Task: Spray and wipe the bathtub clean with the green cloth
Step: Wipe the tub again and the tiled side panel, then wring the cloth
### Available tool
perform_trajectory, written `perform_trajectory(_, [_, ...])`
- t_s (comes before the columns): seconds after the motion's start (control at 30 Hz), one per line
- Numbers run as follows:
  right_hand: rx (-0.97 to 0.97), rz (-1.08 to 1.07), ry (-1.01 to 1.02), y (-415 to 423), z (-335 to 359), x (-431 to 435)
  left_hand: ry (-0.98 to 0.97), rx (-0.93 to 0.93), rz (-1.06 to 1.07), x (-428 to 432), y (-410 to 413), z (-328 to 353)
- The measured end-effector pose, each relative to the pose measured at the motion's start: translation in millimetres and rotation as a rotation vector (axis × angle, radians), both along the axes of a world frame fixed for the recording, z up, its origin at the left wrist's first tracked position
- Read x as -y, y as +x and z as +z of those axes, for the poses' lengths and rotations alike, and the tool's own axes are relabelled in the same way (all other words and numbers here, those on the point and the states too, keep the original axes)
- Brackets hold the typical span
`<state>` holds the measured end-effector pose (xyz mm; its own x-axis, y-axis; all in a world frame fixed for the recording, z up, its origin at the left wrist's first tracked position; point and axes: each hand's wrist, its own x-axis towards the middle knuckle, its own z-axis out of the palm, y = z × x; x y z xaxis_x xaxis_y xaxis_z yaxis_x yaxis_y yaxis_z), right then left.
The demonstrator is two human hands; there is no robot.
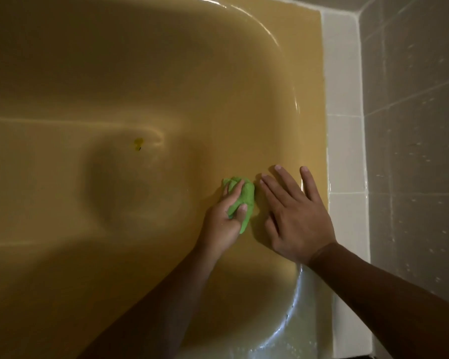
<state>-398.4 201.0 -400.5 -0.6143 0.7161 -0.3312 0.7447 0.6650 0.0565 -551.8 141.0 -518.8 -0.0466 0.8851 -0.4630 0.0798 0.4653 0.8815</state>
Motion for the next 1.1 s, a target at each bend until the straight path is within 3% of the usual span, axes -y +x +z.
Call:
perform_trajectory(0.33, [0.235,0.050,0.018,-22.9,-1.3,-24.9,-0.156,-0.211,0.224,-141.3,-25.1,-32.4])
perform_trajectory(0.43, [0.379,0.115,0.017,-37.8,-5.5,-34.8,-0.088,-0.209,0.275,-158.5,-31.6,-33.9])
perform_trajectory(0.6, [0.456,0.174,0.043,-48.4,-12.9,-40.7,0.015,-0.062,0.220,-57.9,-15.8,-37.0])
perform_trajectory(0.77, [0.506,0.203,0.053,-54.1,-19.4,-42.4,-0.213,-0.098,0.235,31.4,-4.5,-42.8])
perform_trajectory(0.93, [0.526,0.211,0.057,-60.2,-30.2,-39.5,-0.361,-0.162,0.333,-70.6,-29.1,-75.9])
perform_trajectory(1.1, [0.554,0.242,0.099,-61.9,-48.1,-35.9,-0.180,-0.008,0.514,-181.3,-63.8,-74.7])
